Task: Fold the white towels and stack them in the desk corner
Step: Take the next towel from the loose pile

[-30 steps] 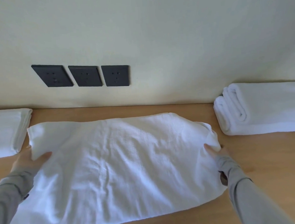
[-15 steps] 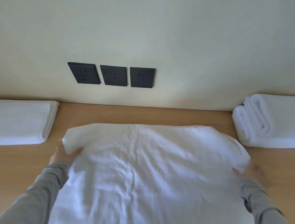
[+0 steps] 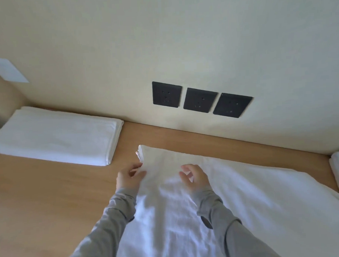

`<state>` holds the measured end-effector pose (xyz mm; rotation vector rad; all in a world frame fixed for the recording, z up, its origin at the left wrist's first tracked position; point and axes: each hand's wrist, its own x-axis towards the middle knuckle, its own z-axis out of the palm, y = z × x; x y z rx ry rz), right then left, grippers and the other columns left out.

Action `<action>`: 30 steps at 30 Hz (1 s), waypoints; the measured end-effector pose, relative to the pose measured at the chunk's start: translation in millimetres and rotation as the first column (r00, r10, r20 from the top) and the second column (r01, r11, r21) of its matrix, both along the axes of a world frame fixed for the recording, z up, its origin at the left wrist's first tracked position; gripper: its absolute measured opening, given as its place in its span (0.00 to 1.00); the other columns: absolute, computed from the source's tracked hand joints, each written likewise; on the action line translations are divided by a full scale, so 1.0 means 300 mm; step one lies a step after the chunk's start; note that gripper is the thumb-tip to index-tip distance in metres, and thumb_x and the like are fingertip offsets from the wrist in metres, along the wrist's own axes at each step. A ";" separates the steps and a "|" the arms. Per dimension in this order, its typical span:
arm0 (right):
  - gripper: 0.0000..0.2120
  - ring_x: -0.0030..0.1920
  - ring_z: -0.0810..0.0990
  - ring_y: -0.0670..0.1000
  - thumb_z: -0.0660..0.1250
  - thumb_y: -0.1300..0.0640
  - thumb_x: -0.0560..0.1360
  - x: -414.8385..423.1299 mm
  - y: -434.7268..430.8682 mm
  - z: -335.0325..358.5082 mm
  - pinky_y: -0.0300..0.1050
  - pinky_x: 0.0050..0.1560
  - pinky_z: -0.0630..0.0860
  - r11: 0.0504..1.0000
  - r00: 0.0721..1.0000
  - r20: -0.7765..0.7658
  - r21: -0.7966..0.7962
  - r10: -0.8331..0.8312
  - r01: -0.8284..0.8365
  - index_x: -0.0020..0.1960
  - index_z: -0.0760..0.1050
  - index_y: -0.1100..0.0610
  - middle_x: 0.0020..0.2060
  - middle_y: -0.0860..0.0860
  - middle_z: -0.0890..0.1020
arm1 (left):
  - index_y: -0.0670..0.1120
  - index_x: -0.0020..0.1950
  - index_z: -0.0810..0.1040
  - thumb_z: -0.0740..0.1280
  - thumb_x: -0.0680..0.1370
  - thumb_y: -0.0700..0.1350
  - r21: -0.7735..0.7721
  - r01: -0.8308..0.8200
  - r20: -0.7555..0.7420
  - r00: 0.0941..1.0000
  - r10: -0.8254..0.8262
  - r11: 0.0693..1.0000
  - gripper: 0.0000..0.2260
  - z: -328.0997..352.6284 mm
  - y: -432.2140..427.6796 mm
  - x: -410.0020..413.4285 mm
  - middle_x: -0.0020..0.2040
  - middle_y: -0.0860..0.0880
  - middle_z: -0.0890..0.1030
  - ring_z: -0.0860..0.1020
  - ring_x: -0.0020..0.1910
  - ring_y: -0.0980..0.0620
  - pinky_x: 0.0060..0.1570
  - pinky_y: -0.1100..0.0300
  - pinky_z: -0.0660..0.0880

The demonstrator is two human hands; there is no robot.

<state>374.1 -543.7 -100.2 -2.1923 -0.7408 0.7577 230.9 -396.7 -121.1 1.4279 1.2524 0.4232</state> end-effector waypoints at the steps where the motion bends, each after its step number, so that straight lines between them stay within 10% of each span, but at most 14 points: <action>1: 0.13 0.48 0.76 0.49 0.64 0.51 0.77 -0.022 0.070 0.015 0.30 0.45 0.70 0.998 0.995 -0.076 0.023 -0.059 0.060 0.57 0.75 0.57 0.48 0.49 0.78 | 0.52 0.41 0.80 0.71 0.70 0.35 0.029 0.025 -0.005 1.000 -0.025 0.999 0.11 0.009 -0.016 0.000 0.40 0.53 0.81 0.78 0.38 0.52 0.37 0.68 0.73; 4: 0.20 0.42 0.77 0.48 0.64 0.40 0.73 -0.060 0.223 0.044 0.39 0.47 0.72 0.991 0.984 -0.122 -0.016 -0.130 0.129 0.57 0.72 0.53 0.38 0.45 0.77 | 0.46 0.42 0.84 0.72 0.70 0.35 0.157 0.156 -0.032 0.988 -0.153 0.975 0.07 0.029 -0.066 0.004 0.45 0.63 0.78 0.78 0.41 0.59 0.41 0.76 0.70; 8: 0.28 0.48 0.78 0.49 0.60 0.32 0.68 -0.071 0.291 0.060 0.49 0.53 0.75 0.988 0.997 0.075 -0.153 -0.012 0.023 0.63 0.65 0.45 0.44 0.48 0.81 | 0.47 0.42 0.85 0.71 0.71 0.36 0.215 0.289 -0.033 0.957 -0.289 0.933 0.07 0.043 -0.118 0.011 0.46 0.62 0.79 0.80 0.43 0.56 0.47 0.61 0.74; 13: 0.11 0.30 0.71 0.40 0.62 0.57 0.75 -0.044 0.259 0.030 0.35 0.36 0.69 0.999 0.998 0.046 -0.017 -0.047 0.048 0.56 0.75 0.49 0.26 0.42 0.73 | 0.49 0.44 0.77 0.74 0.70 0.50 -0.038 0.073 0.094 0.993 -0.069 0.997 0.09 0.051 -0.105 0.018 0.38 0.54 0.81 0.79 0.38 0.58 0.39 0.65 0.76; 17: 0.12 0.30 0.70 0.47 0.61 0.62 0.77 -0.041 0.208 0.027 0.44 0.36 0.76 0.992 0.994 -0.080 0.090 -0.076 0.083 0.58 0.75 0.52 0.30 0.49 0.71 | 0.49 0.53 0.71 0.65 0.74 0.61 -0.272 0.114 -0.062 0.989 -0.136 0.956 0.18 0.070 -0.003 0.105 0.38 0.50 0.80 0.79 0.41 0.49 0.44 0.58 0.74; 25: 0.13 0.31 0.75 0.51 0.63 0.69 0.73 -0.045 0.194 0.120 0.39 0.32 0.78 0.937 0.975 -0.143 0.285 -0.168 0.203 0.42 0.75 0.51 0.31 0.54 0.75 | 0.51 0.36 0.76 0.66 0.76 0.48 -0.104 0.161 -0.141 0.974 -0.175 0.981 0.08 0.093 0.035 0.174 0.32 0.51 0.76 0.74 0.36 0.49 0.36 0.62 0.67; 30: 0.15 0.38 0.80 0.49 0.59 0.72 0.73 -0.040 0.215 0.192 0.40 0.39 0.80 0.950 0.976 -0.211 0.292 -0.046 0.108 0.51 0.77 0.58 0.37 0.50 0.79 | 0.50 0.33 0.83 0.73 0.71 0.50 -0.107 0.091 0.046 0.995 -0.086 0.990 0.08 0.128 0.031 0.137 0.28 0.53 0.81 0.74 0.29 0.56 0.32 0.62 0.73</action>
